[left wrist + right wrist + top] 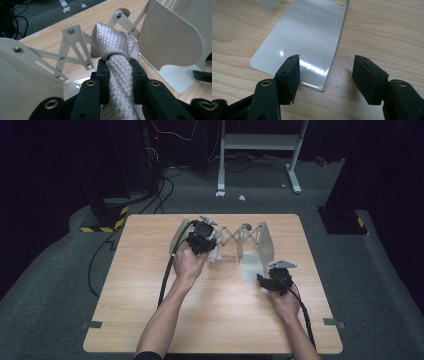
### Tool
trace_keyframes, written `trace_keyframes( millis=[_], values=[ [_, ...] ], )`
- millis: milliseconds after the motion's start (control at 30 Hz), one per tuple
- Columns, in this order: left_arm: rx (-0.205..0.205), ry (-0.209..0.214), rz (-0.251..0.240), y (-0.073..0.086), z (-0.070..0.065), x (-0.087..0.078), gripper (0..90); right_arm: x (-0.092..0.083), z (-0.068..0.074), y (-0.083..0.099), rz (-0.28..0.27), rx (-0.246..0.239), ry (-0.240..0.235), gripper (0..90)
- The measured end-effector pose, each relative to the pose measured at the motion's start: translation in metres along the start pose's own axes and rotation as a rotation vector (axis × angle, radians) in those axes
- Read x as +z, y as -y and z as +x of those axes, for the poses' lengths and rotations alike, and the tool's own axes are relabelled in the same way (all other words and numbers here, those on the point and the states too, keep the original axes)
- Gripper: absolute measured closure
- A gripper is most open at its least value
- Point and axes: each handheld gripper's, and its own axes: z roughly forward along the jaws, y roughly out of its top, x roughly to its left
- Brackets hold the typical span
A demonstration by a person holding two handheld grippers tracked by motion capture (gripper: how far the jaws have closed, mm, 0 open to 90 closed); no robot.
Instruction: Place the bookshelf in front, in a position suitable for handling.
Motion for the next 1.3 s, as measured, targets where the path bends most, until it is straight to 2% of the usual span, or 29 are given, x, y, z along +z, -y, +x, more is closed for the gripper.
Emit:
trace_keyframes(
  millis=[133,333,467,733,900,1033,1200,1267,1300],
  values=[
    [-0.010,0.002,-0.006,-0.004,0.003,0.003,74.2,0.000,0.000,0.000,0.000,0.000,0.000,39.5],
    [0.038,-0.028,0.018,-0.005,-0.004,0.012,74.2,0.000,0.000,0.000,0.000,0.000,0.000,39.4],
    [0.041,-0.028,0.018,-0.004,-0.005,0.012,74.2,0.000,0.000,0.000,0.000,0.000,0.000,39.3],
    [0.019,0.005,0.005,-0.002,-0.003,0.009,74.3,0.000,0.000,0.000,0.000,0.000,0.000,39.3],
    [0.000,0.012,0.001,-0.011,0.004,0.011,74.2,0.000,0.000,0.000,0.000,-0.001,0.000,39.3],
    [0.030,-0.008,0.001,-0.011,-0.002,0.015,74.2,0.000,0.000,0.000,0.001,0.000,-0.001,39.2],
    [0.030,-0.017,-0.019,-0.010,-0.003,0.017,74.3,0.000,0.000,0.000,0.001,0.000,-0.001,39.1],
    [0.051,-0.026,-0.013,-0.008,-0.005,0.016,74.3,0.000,0.000,0.000,0.001,0.000,0.000,39.1],
    [0.048,-0.021,-0.015,-0.008,-0.006,0.015,74.3,0.000,0.000,0.000,0.001,0.000,0.000,39.1]
  ],
)
